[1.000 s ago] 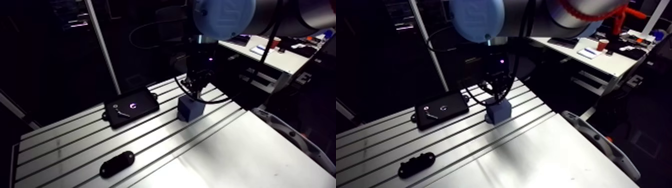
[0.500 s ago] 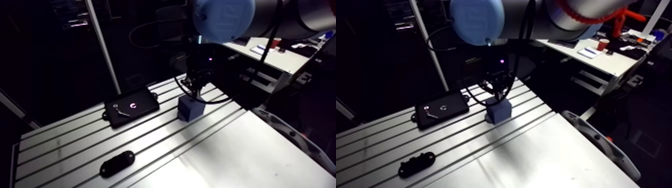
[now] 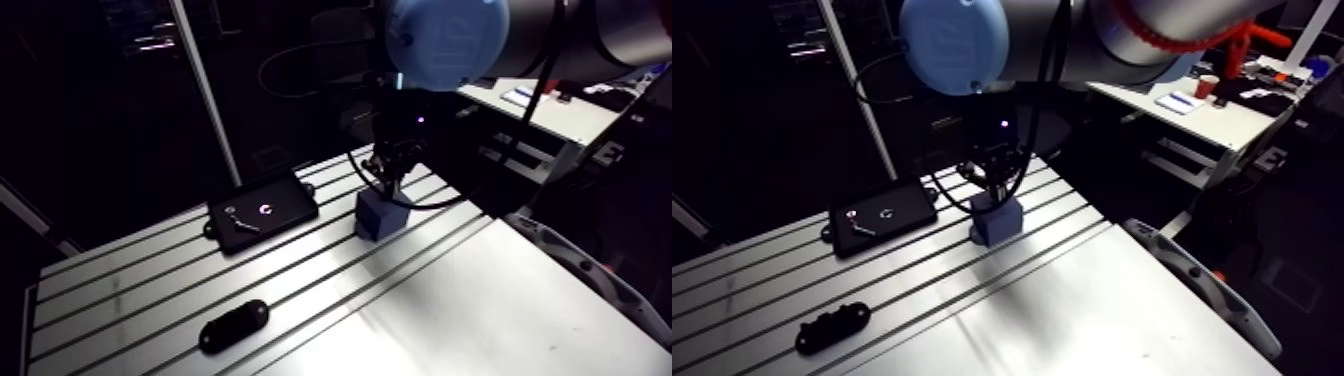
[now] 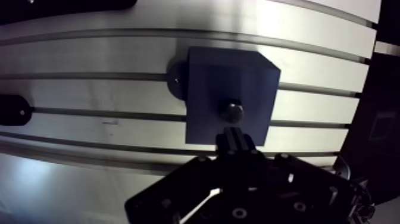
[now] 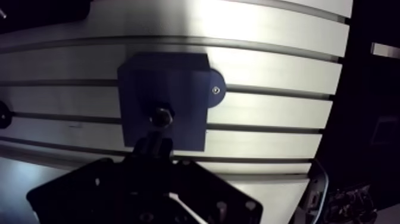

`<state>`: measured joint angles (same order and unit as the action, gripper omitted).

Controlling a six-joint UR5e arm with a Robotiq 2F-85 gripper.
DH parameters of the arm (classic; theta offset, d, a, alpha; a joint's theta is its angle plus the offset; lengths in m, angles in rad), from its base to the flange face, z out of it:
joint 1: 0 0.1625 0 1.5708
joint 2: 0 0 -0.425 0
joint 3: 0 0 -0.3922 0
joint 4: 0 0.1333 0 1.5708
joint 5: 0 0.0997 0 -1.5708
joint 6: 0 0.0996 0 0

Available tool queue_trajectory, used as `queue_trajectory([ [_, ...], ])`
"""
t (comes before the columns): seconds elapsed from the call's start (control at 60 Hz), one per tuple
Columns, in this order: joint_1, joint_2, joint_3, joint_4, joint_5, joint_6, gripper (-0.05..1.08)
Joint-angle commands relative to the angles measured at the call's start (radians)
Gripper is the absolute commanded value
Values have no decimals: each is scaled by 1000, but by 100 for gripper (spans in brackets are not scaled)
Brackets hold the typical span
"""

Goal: Pick up the M10 bolt and insert it into the hex recess until seated.

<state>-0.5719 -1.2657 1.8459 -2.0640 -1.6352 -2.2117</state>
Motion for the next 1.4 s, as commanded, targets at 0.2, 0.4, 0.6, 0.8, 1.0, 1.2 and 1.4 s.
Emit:
queue_trajectory([
  [0.2, 1, 6, 0, -2, -1, -1, 90],
  [0.4, 0, 6, -1, -2, -1, -3, 90],
  [0.6, 0, 13, 0, -16, -2, -4, 90],
  [0.8, -3, 16, -1, -23, -2, -6, 90],
  [1.0, -4, 24, -1, -23, -2, -6, 90],
  [1.2, -4, 24, -1, -23, -1, -6, 90],
  [1.4, -5, 24, -1, -23, -1, -6, 90],
])
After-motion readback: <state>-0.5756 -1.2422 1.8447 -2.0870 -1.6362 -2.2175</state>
